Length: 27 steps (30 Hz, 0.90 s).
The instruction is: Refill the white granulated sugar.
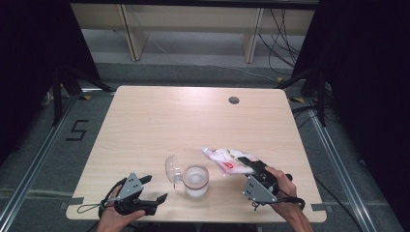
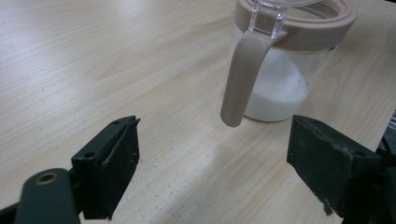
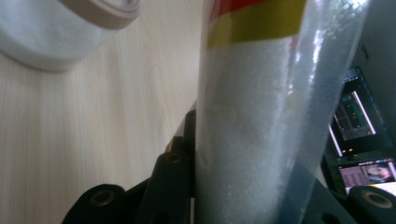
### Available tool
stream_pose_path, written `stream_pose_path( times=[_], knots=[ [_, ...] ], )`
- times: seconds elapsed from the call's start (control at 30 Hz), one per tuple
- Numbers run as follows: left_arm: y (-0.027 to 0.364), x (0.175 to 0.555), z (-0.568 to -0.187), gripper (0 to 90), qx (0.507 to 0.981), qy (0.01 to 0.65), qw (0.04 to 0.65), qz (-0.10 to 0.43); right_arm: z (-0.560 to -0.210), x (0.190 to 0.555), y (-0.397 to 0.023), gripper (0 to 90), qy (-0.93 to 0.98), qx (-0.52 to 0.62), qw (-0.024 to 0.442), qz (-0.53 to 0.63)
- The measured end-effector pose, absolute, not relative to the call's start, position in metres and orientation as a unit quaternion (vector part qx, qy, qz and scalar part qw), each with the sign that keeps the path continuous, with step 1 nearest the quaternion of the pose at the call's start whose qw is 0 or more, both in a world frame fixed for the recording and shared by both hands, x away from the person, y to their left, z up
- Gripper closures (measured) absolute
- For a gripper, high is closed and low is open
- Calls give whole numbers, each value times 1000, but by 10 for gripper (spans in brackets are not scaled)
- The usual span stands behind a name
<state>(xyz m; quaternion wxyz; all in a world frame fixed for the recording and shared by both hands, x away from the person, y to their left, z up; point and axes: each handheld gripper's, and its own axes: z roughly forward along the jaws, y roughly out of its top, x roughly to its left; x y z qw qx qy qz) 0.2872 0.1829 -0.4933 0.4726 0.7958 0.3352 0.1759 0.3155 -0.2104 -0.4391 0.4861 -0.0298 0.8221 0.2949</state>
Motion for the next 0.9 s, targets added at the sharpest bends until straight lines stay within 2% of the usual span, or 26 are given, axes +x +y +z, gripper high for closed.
stream_pose_path(
  times=[0.2, 0.33, 0.9],
  knots=[
    [181, 286, -495, 167, 788, 347, 481, 168, -445, 323, -212, 780, 822, 27, 442, 358],
    [183, 287, -493, 167, 797, 333, 471, 176, -448, 332, -217, 782, 818, 49, 425, 384],
    [181, 287, -495, 167, 789, 346, 480, 168, -471, 353, -223, 787, 799, 145, 343, 473]
  ],
)
